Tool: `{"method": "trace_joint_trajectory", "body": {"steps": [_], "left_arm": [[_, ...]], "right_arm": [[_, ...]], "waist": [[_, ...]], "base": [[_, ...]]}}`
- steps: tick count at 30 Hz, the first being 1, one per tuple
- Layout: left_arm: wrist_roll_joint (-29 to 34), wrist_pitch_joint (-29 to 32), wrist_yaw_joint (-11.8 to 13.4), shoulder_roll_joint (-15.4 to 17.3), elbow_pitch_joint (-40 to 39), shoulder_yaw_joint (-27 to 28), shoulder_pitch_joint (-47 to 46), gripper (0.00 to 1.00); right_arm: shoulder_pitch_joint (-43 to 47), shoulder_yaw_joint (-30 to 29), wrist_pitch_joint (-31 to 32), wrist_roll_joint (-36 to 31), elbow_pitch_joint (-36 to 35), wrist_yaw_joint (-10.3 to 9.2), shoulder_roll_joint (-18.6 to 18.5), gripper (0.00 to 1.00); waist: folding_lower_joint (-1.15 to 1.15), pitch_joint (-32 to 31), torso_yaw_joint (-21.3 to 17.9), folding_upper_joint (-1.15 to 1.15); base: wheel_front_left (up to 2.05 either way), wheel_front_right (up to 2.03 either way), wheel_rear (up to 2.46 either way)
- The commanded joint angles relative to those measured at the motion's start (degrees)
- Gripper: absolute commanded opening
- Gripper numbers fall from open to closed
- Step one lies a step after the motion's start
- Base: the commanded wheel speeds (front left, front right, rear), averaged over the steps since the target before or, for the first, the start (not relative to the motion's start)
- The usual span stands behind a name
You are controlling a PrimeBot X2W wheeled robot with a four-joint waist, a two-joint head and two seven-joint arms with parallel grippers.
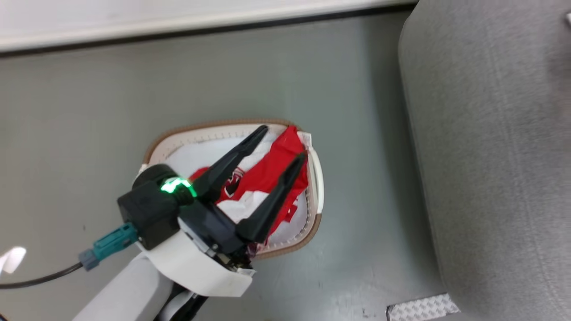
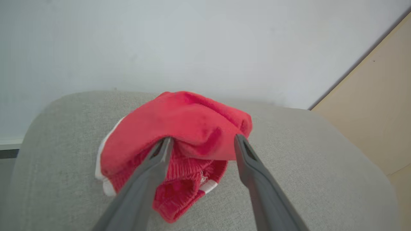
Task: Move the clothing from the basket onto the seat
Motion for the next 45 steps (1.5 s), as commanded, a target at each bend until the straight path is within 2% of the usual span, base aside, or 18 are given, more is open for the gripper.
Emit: {"method": "trace_joint_trajectory", "body": {"steps": [1,6,11,16,21,25,30,40,45], "left_arm": [[-0.4,-0.8,0.4,0.4,0.7,0.5,1.4,1.0],[-1.9,-2.6,1.8,1.0,2.9,1.9,5.5,1.0],[-2.5,-4.9,4.1,1.1,5.4,3.8,10.8,1.0],[-2.0,-6.1,6.1,0.2,7.9,6.4,15.7,1.0],[-0.7,-6.4,7.5,-1.9,10.3,10.3,20.0,1.0],[0.3,-6.4,6.7,-5.0,12.0,14.4,23.8,1.0],[3.5,-6.4,5.6,-8.1,14.1,19.5,28.0,1.0],[12.7,-6.5,3.7,-14.1,16.2,28.2,32.6,1.0],[15.8,-6.5,1.4,-16.7,17.9,30.3,34.6,1.0]], "right_arm": [[2.6,0.7,-1.5,0.5,0.6,-0.14,0.2,1.0],[8.4,3.7,-6.6,4.3,0.6,-0.14,1.5,1.0],[14.4,9.5,-8.4,10.2,-2.7,-0.14,2.4,1.0],[21.0,18.9,-8.4,20.3,-9.6,-0.14,2.5,1.0],[28.3,24.6,-8.4,27.3,-16.6,-0.14,2.4,1.0],[34.1,29.0,-8.4,32.3,-19.1,-0.14,2.5,1.0],[39.4,33.8,-8.4,37.6,-17.6,-0.14,2.4,1.0],[44.1,44.8,-8.4,41.1,-15.1,-0.14,2.4,1.0],[46.1,46.4,-8.4,42.2,-14.6,-0.14,2.4,1.0]], "waist": [[0.0,-2.9,-0.8,0.0],[0.0,-8.1,-1.3,0.0],[0.0,-13.5,-1.8,0.0],[0.0,-17.9,-0.6,0.0],[0.0,-21.9,1.4,0.0],[0.0,-25.1,3.4,0.0],[0.0,-28.6,4.9,0.0],[0.0,-30.9,6.0,0.0],[0.0,-31.9,6.6,0.0]], "base": [[0.0,0.0,0.0],[0.0,0.0,0.0],[0.0,0.0,0.0],[0.0,0.0,0.0],[0.0,0.0,0.0],[0.0,0.0,0.0],[0.0,0.0,0.0],[0.0,0.0,0.0],[0.0,0.0,0.0]]}}
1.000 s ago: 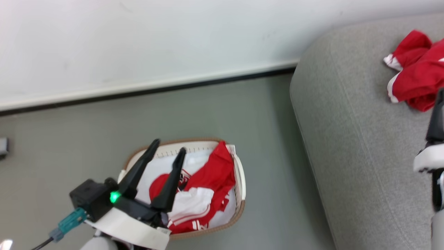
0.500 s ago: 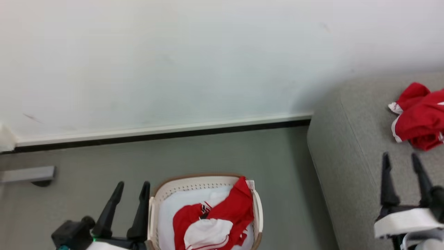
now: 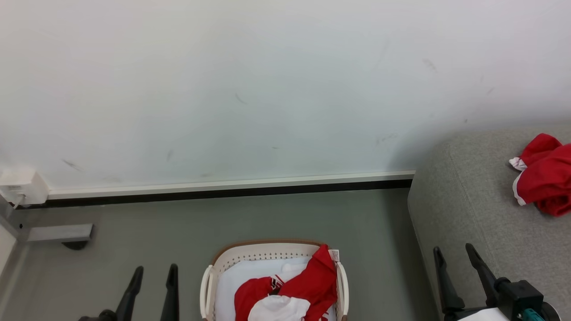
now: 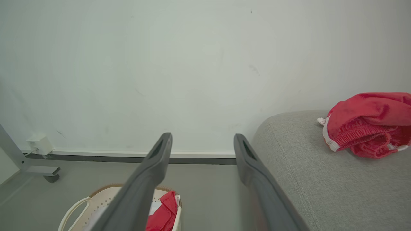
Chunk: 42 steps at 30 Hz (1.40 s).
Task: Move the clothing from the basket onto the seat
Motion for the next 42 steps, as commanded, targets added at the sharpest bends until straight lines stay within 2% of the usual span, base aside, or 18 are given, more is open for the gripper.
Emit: {"method": "trace_joint_trajectory", "body": {"steps": [1,13,30,36,42], "left_arm": [[1.3,0.0,-0.8,-0.7,0.6,0.8,1.1,1.0],[3.6,0.0,-4.1,-3.2,4.5,3.1,1.1,1.0],[4.7,0.0,-5.2,-4.2,5.4,3.8,0.4,1.0],[5.9,0.0,-5.3,-3.8,7.4,1.3,-2.0,1.0],[6.8,0.0,-5.3,-1.7,11.7,-3.1,-9.6,1.0]], "right_arm": [[1.0,0.3,-0.2,0.3,0.1,-0.14,-0.2,1.0],[1.6,-0.3,-0.2,-0.3,2.6,-0.14,-0.2,1.0],[0.2,0.1,-0.2,-0.1,2.4,-0.15,-0.2,1.0],[-0.9,-1.0,-0.2,-1.3,1.1,-0.15,-0.2,1.0],[-3.9,-2.4,-0.2,-1.8,-1.7,-0.15,-0.2,1.0]], "waist": [[0.01,-0.2,0.2,-0.01],[0.01,-0.7,0.9,-0.01],[0.01,0.2,0.2,-0.01],[0.01,2.5,-1.0,-0.01],[0.01,9.7,-2.3,-0.01]], "base": [[0.0,0.0,0.0],[0.0,0.0,0.0],[0.0,0.0,0.0],[0.0,0.0,0.0],[0.0,0.0,0.0]]}}
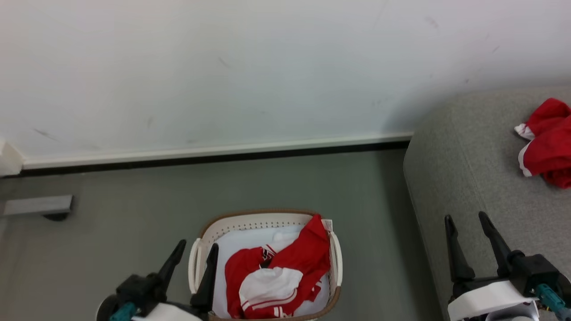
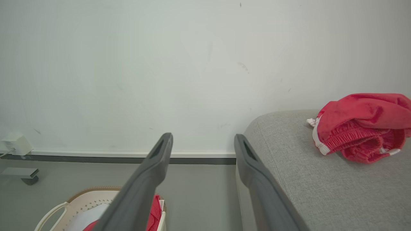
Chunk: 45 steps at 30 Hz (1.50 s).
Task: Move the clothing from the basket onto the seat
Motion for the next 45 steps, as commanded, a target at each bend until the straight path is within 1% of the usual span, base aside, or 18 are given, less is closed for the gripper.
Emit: {"method": "trace_joint_trajectory", "body": {"steps": [1,7,11,14,19,24,29,33,38,45], "left_arm": [[0.6,0.3,-0.1,1.1,1.5,-0.9,-2.6,1.0],[1.6,3.9,0.0,3.4,9.0,-6.3,-14.7,1.0],[1.5,6.4,0.0,4.1,14.6,-10.0,-22.4,1.0],[1.4,8.3,0.0,4.7,19.5,-12.4,-27.7,1.0],[0.9,9.5,0.0,4.5,27.4,-15.8,-35.0,1.0],[-0.1,11.0,0.0,4.2,34.6,-18.7,-40.1,1.0],[-2.2,11.5,0.0,4.1,40.3,-20.8,-43.0,1.0],[-3.8,11.9,0.0,4.9,44.0,-22.1,-44.4,1.0],[-6.2,12.4,0.0,4.9,47.2,-23.8,-45.4,1.0],[-9.6,12.6,0.0,5.2,49.0,-26.8,-46.2,1.0]], "right_arm": [[-1.3,-0.3,-0.2,-0.2,-0.9,-0.15,-0.2,1.0],[-5.3,-1.5,-0.2,-0.8,-5.3,-0.15,-0.1,1.0],[-7.7,-1.9,-0.2,-0.8,-7.8,-0.15,-0.1,1.0],[-9.3,-1.4,-0.2,-0.4,-9.5,-0.15,-0.1,1.0],[-11.1,-0.6,-0.2,-0.1,-11.7,-0.15,-0.1,1.0],[-11.8,-0.2,-0.2,0.0,-13.1,-0.15,-0.1,1.0],[-11.8,-0.4,-0.2,0.0,-13.7,-0.15,-0.1,1.0],[-11.6,-0.4,-0.2,0.1,-14.0,-0.15,-0.1,1.0],[-11.2,-0.5,-0.2,0.1,-14.1,-0.15,-0.1,1.0],[-11.6,-0.3,-0.2,-0.1,-14.2,-0.15,-0.1,1.0]], "waist": [[0.0,5.1,-1.0,0.0],[0.0,15.8,-1.5,0.0],[0.0,22.0,-1.6,0.0],[0.0,25.9,-1.8,0.0],[0.0,30.4,-2.5,0.0],[0.0,33.1,-3.4,0.0],[0.0,34.1,-4.0,0.0],[0.0,34.5,-4.3,0.0],[0.0,34.7,-4.1,0.0],[0.0,35.6,-3.9,0.0]], "base": [[0.0,0.0,0.0],[0.0,0.0,0.0],[0.0,0.0,0.0],[0.0,0.0,0.0],[0.0,0.0,0.0],[0.0,0.0,0.0],[0.0,0.0,0.0],[0.0,0.0,0.0],[0.0,0.0,0.0],[0.0,0.0,0.0]]}}
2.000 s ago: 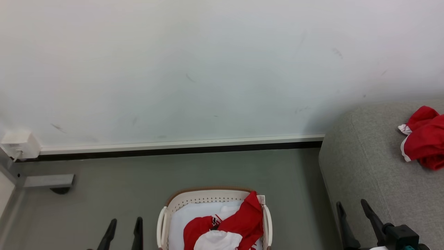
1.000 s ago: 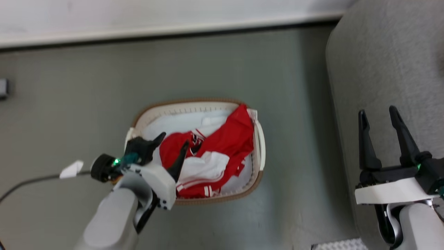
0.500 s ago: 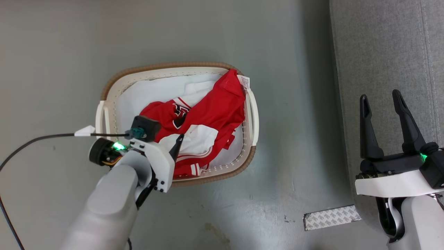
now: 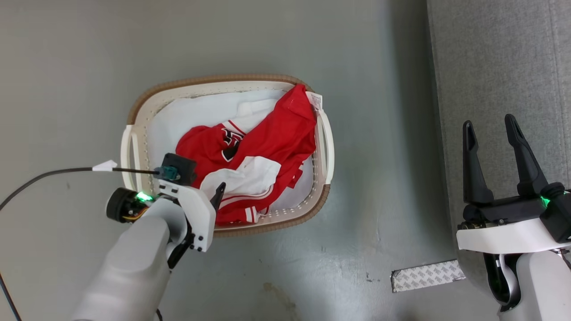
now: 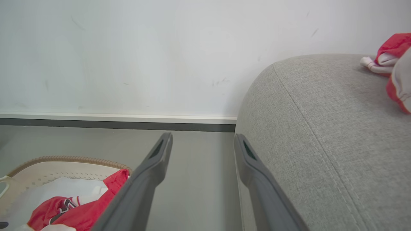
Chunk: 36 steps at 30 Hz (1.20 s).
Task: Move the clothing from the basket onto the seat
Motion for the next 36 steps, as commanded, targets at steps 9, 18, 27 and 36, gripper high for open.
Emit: {"method": "trace_joint_trajectory", "body": {"steps": [9,18,27,36], "left_arm": [[-4.2,0.8,0.1,1.2,1.8,-2.9,-2.1,1.0],[-7.0,0.8,0.1,1.9,1.7,-6.1,-3.9,1.0],[-8.4,0.8,0.0,2.3,2.0,-9.0,-6.2,1.0],[-11.0,-0.3,0.1,1.4,0.7,-12.2,-6.9,0.04]], "right_arm": [[-1.1,-0.5,-0.2,0.0,-0.8,-0.15,-0.1,1.0],[-1.7,-0.4,-0.2,0.6,-1.8,-0.15,-0.1,1.0],[-2.2,-0.5,-0.2,1.1,-2.6,-0.15,-0.1,1.0],[-2.3,-0.9,-0.2,1.0,-2.6,-0.15,-0.1,1.0]], "waist": [[-0.01,3.0,0.2,0.0],[-0.01,5.9,0.0,0.0],[-0.01,9.0,-0.7,0.0],[-0.01,9.6,-0.8,0.0]], "base": [[0.0,0.0,0.0],[0.0,0.0,0.0],[0.0,0.0,0.0],[0.0,0.0,0.0]]}}
